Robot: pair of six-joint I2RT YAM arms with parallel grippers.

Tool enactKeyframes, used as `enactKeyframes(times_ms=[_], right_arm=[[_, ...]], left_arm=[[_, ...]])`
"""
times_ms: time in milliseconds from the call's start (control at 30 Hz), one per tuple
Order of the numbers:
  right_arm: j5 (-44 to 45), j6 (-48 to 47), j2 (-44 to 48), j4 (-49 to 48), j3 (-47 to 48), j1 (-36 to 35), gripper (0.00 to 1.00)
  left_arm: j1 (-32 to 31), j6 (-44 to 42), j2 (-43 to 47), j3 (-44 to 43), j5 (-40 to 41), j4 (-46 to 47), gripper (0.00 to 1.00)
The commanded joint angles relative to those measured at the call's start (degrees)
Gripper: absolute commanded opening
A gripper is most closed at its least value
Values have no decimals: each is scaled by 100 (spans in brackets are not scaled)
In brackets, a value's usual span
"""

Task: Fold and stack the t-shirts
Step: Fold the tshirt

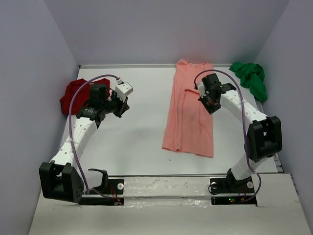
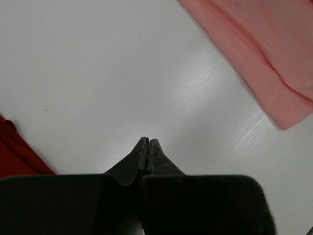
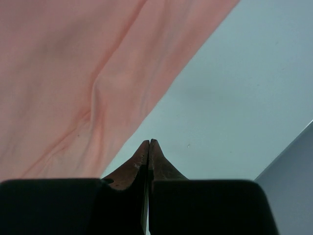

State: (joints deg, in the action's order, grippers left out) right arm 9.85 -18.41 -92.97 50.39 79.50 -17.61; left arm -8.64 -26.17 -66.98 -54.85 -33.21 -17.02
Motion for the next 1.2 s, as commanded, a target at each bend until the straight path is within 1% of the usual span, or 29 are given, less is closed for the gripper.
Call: enactKeyframes(times_ms=[0,67,100,133,200,233,300,333,367,400,433,467,500,533,567,600,633,667,700,767,800,833,867,933,1000,1067,1167], right_arm=[[562,233,-353,-723,-321,90,0],[519,338,-450,-767,-374,91,0],[483,365,-424,-785,-409,91,0],[440,417,-293,-811,-444,91,0],[211,409,-74,-820,-620,143,0],[89,418,206,-829,-794,143,0],[-35,453,541,-838,-997,143,0],[-105,453,708,-829,-1094,143,0],[-175,470,1041,-768,-1278,143,0],[-237,470,1209,-715,-1367,143,0],[-342,357,1385,-628,-1472,143,0],[-665,260,1561,-453,-1586,143,0],[-816,172,1736,-364,-1692,143,0],[-870,93,2078,-311,-1928,143,0],[-809,-29,2238,-337,-2017,143,0],[-696,-22,2370,-302,-2027,143,0],[-616,-31,2623,-284,-2061,143,0],[-563,-152,2739,-302,-2079,143,0],[-511,-188,2871,-302,-2045,143,0],[-493,-241,2898,-302,-2027,143,0],[-510,-224,2872,-293,-2009,143,0],[-519,-207,2829,-276,-1992,143,0],[-588,-189,2750,-232,-1983,143,0],[-642,-163,2679,-179,-1974,143,0],[-747,-180,2635,-100,-1956,143,0],[-712,-162,2644,-21,-1913,143,0],[-677,-197,2705,102,-1825,143,0]], left_arm=[[-392,-98,-375,-526,200,-74,0],[-497,-81,-631,-859,384,-91,0],[-611,-81,-928,-1009,438,-126,0],[-682,-107,-1087,-1332,464,-170,0],[-831,-195,-1578,-1668,474,-223,0],[-971,-247,-1712,-1965,378,-162,0],[-1086,-257,-2177,-2248,298,91,0],[-1191,-257,-2353,-2632,254,137,0],[-1218,-274,-2807,-2862,149,155,0],[-1262,-283,-3073,-3378,105,146,0],[-1332,-248,-3336,-3670,87,146,0],[-1359,-196,-3905,-3952,69,128,0],[-1385,-143,-4206,-4268,-9,94,0],[-1403,-108,-4488,-4915,-88,-55,0],[-1481,-90,-4778,-5234,-211,-117,0],[-1526,-55,-5311,-5577,-238,-179,0],[-1561,15,-5543,-6172,-256,-223,0],[-1587,77,-5780,-6430,-334,-223,0],[-1675,173,-6235,-7007,-352,-223,0],[-1745,226,-6703,-7651,-431,-337,0],[-1816,235,-7175,-8003,-501,-494,0],[-1842,288,-7380,-8546,-563,-530,0],[-1886,419,-7652,-8690,-703,-540,0],[-1983,543,-7760,-8771,-792,-295,0],[-2071,657,-7751,-8473,-871,73,0],[-2202,841,-7786,-8271,-845,207,0],[-2317,1113,-8023,-8375,-723,216,0]])
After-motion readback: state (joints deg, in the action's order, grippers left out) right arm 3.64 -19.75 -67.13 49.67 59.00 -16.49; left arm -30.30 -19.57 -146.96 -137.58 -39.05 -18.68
